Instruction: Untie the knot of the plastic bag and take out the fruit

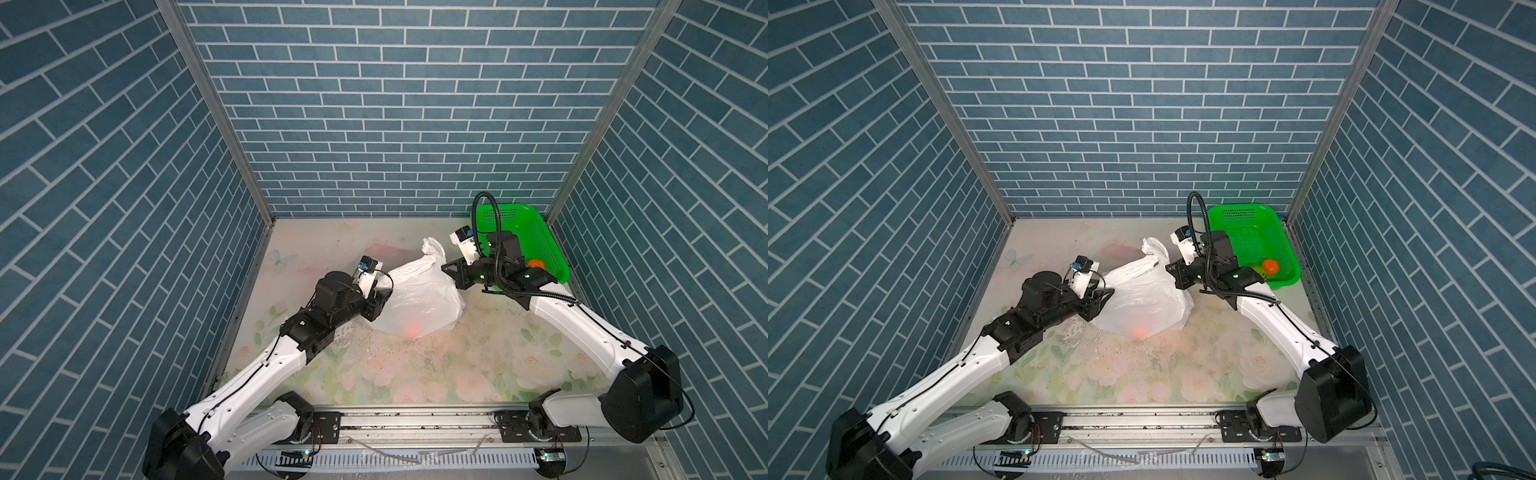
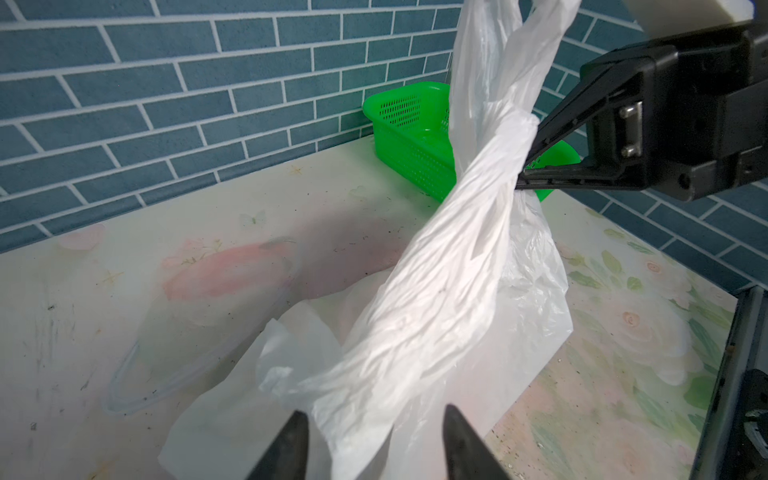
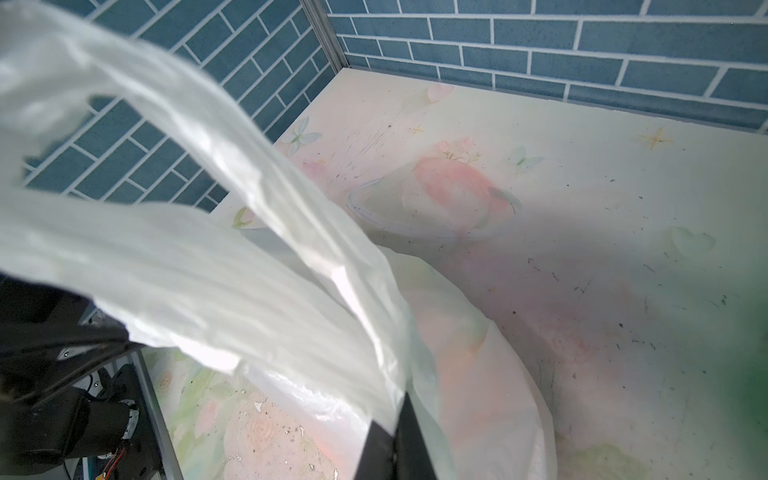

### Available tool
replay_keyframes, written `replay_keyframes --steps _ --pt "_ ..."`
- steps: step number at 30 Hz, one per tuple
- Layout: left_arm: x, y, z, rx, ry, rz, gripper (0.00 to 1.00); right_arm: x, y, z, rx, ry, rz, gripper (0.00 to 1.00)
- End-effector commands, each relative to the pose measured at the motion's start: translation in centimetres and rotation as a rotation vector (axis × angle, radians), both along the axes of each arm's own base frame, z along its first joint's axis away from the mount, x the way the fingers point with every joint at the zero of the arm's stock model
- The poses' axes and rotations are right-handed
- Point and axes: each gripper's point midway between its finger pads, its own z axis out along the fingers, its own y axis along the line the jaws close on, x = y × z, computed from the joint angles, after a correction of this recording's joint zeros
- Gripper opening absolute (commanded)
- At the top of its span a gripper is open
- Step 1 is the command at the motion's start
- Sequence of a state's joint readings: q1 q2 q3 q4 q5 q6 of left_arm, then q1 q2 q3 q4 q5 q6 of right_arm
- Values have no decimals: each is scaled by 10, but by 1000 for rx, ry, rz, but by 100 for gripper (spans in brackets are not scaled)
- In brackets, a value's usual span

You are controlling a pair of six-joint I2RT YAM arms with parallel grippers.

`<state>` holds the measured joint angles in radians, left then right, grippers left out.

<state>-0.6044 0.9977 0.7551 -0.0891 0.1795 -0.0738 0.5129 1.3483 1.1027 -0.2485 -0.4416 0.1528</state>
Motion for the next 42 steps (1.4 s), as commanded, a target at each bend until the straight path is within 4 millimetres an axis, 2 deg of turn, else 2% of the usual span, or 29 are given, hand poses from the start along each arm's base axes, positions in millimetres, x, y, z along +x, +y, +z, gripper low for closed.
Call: replay_keyframes --steps 1,6,10,12,14,15,17,21,24,27,31,32,36,39,42 --pt "1 -6 24 47 -59 15 78 -10 7 42 75 -75 31 0" --pt "14 -28 37 143 -103 26 93 -20 7 45 85 -79 33 0" --pt "33 -43 36 202 -128 33 96 -24 7 46 92 -76 29 0" --pt "45 -44 31 250 -132 68 95 -25 4 45 87 -78 13 0" --pt "53 -39 32 267 -147 116 89 -26 -2 43 72 -82 -14 0" --pt "54 -36 36 260 -160 135 82 -26 -6 41 61 -83 -33 0" --pt "52 -31 42 234 -178 156 60 -29 -14 35 46 -76 -59 0" --pt "39 -16 45 186 -160 191 27 -40 -26 21 33 -39 -97 0" --pt "22 -3 42 121 -129 207 14 -53 -33 6 39 13 -115 0" --pt "2 8 35 45 -100 211 10 -67 -41 -16 44 69 -136 0" --pt "-28 11 23 -42 -87 158 8 -89 -47 -52 41 164 -140 0" --pt "-35 13 9 -34 -74 154 6 -95 -48 -63 31 191 -137 0" --pt "-49 22 -20 -50 -32 167 0 -115 -50 -105 -9 298 -145 0" --pt "-54 25 -40 -44 -15 173 0 -123 -53 -135 -50 377 -166 0" --pt "-56 23 -38 -51 -31 160 0 -126 -51 -142 -85 414 -154 0"
